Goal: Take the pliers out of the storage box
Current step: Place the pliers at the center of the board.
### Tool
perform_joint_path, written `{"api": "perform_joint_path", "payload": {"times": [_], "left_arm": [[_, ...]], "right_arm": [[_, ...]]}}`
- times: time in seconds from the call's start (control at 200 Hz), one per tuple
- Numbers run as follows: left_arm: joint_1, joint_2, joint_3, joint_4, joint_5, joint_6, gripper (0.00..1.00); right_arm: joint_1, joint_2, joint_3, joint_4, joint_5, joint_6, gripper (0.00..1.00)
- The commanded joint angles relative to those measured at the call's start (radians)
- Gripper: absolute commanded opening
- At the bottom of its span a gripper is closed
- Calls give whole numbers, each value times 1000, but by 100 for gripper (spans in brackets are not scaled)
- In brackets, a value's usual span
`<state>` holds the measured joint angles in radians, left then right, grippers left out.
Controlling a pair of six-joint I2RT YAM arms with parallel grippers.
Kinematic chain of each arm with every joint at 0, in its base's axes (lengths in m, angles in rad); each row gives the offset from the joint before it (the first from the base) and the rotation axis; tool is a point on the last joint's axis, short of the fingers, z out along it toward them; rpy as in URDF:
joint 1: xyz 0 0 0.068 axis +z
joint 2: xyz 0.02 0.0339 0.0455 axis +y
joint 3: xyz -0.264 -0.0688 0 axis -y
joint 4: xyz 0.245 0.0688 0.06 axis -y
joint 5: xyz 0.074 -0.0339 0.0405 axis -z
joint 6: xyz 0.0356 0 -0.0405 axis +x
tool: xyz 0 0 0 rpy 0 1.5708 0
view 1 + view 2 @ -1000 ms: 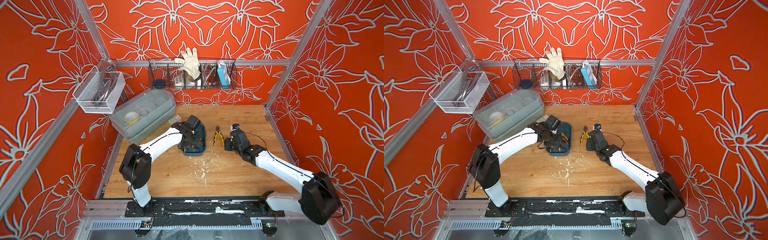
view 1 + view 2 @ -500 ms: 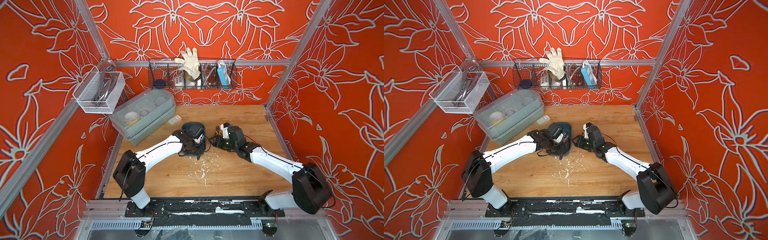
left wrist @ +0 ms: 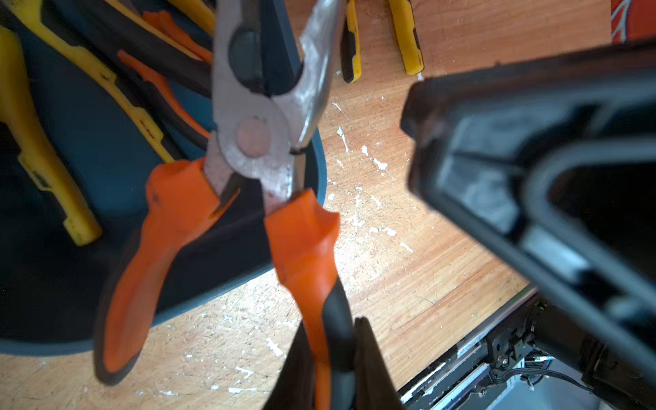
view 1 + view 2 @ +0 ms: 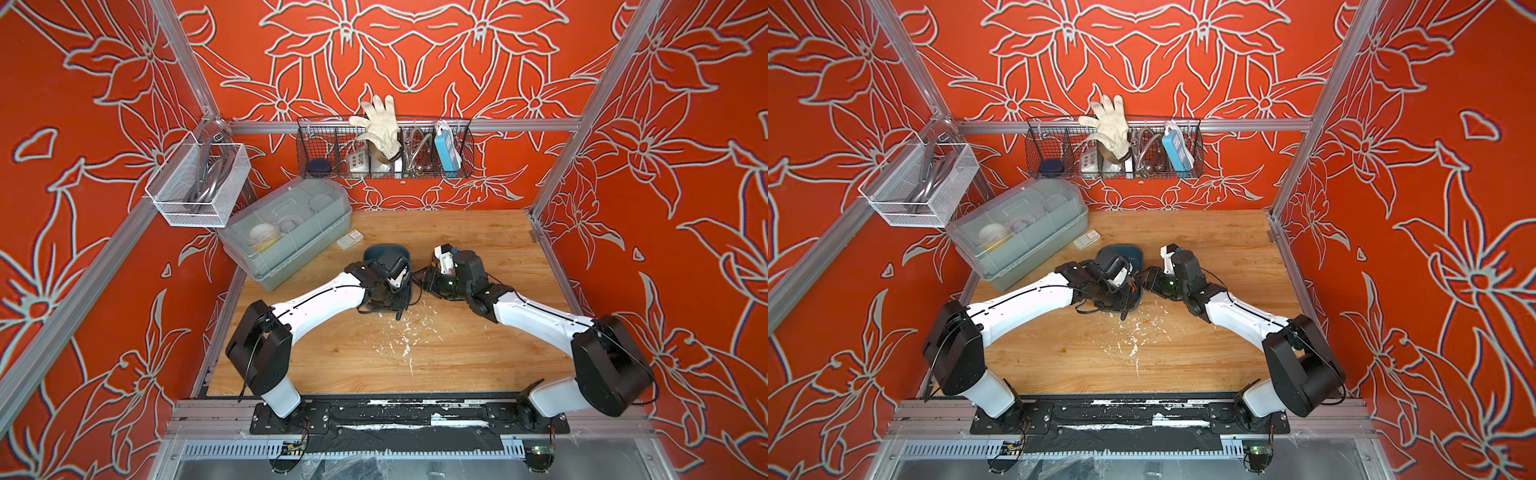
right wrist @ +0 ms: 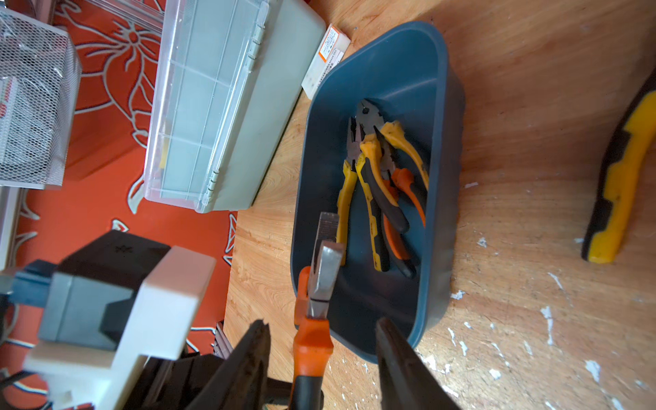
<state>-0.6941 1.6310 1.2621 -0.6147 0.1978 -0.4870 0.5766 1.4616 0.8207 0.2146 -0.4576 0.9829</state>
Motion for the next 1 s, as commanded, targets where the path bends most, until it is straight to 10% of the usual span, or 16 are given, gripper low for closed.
{"api": "perform_joint_path", "payload": {"times": [0.0, 0.811, 0.996], "left_arm": [[-9, -31, 23, 37, 5, 9, 0], [-11, -70, -31, 79, 86, 55, 0], [-10, -76, -32, 84, 87, 58, 0]], "right_arm": [[7, 29, -9, 36, -19, 16, 54], [23, 195, 95, 103, -121, 31, 56], [22, 211, 104, 100, -124, 34, 39]]}}
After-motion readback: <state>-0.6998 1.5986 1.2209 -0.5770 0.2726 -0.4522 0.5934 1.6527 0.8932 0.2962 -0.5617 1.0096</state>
